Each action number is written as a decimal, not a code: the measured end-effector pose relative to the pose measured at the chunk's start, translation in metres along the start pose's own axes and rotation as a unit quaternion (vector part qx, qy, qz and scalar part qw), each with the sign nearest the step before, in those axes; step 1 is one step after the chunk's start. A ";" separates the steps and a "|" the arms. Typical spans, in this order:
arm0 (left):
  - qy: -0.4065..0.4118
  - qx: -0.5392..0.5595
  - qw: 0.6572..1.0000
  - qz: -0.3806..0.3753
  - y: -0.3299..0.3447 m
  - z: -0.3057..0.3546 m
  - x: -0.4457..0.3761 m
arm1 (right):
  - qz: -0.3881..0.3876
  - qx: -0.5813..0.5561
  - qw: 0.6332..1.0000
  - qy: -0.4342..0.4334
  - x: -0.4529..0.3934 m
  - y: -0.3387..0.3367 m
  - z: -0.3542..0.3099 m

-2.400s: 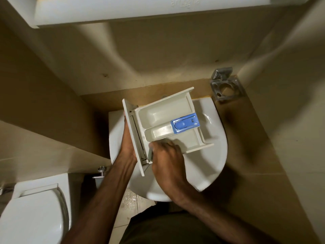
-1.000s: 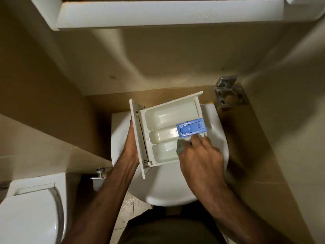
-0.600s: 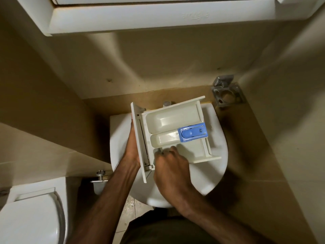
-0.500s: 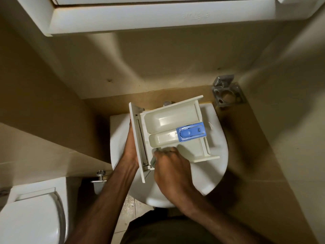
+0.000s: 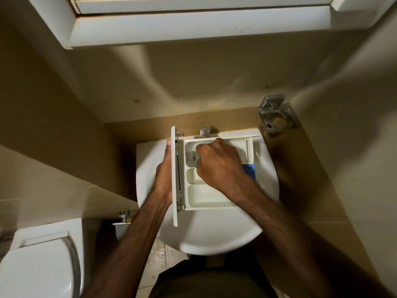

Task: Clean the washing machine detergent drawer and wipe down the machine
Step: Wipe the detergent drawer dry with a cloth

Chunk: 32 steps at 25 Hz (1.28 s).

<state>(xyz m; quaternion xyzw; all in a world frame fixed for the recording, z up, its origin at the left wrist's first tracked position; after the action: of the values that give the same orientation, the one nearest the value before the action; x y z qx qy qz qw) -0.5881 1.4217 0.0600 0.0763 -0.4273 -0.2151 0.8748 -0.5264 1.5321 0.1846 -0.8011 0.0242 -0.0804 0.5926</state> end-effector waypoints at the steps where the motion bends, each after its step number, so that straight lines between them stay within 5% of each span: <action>1: -0.002 -0.004 1.000 0.006 -0.002 -0.001 -0.002 | -0.024 -0.019 1.000 0.002 -0.003 0.006 0.002; 10: -0.002 -0.028 1.000 -0.003 -0.017 -0.005 -0.005 | -0.048 -0.250 0.965 -0.066 0.003 0.006 0.011; 16: -0.027 -0.001 0.999 -0.017 -0.015 -0.008 -0.001 | 0.045 -0.075 0.983 -0.160 0.065 0.003 -0.002; 21: -0.016 0.033 0.999 0.015 -0.022 -0.003 0.004 | 0.180 -0.085 0.977 -0.072 0.089 -0.004 0.019; 28: -0.013 -0.030 0.999 0.016 -0.010 -0.003 0.003 | 0.124 0.012 0.987 -0.101 0.060 0.043 -0.005; 32: -0.019 -0.041 0.999 0.020 -0.009 0.000 0.009 | 0.104 -0.130 0.983 -0.083 0.053 0.048 -0.004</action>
<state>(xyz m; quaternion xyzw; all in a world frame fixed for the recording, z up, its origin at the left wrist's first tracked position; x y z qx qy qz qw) -0.5860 1.4094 0.0629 0.0279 -0.4358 -0.2163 0.8732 -0.4723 1.5073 0.1457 -0.8683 0.0683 0.0519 0.4886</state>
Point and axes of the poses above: each hand's wrist, its own x-axis away from the middle knuckle, its own y-axis out of the palm, z = x × y, the point moved 5 cm from there along -x, towards the middle knuckle, and after that the axes turned 12 degrees about -y, right-handed, at the moved point
